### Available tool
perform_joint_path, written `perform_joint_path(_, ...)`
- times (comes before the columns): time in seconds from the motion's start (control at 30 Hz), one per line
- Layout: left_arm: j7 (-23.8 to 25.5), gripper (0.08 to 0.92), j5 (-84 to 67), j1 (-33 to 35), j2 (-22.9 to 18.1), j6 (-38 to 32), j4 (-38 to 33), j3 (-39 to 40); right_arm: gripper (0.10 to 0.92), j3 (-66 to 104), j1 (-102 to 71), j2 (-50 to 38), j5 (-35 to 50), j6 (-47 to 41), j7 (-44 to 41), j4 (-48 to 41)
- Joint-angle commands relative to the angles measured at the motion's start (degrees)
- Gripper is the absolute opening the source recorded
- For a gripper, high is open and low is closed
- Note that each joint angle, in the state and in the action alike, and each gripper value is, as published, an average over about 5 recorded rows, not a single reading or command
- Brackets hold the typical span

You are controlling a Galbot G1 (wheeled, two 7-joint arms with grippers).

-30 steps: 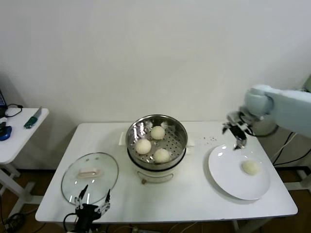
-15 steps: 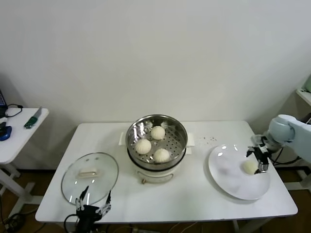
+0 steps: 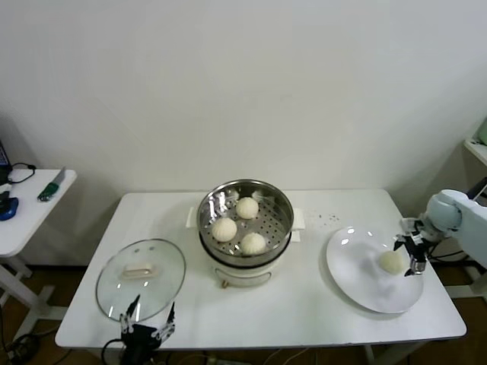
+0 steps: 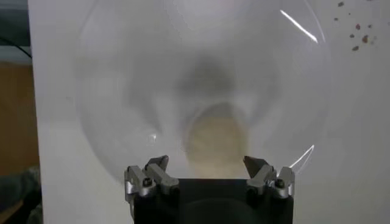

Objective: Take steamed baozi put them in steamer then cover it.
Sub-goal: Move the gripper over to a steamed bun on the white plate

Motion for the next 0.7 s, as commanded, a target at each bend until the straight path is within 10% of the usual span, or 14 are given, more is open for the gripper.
perform_joint_path(0.03,0.0,0.823,0.3,0.0,-0.2,-0.1,0.1,0.1,0.823,3.8,-2.9,3.5,-2.5,1.4,-0.4,-5.2)
perform_joint_path(0.7,0.0,0.823,0.9,-0.5,-0.5,0.0,0.8,0.4,0.823,4.8,-3.1,6.5,-4.6,3.4,-1.1,-8.4)
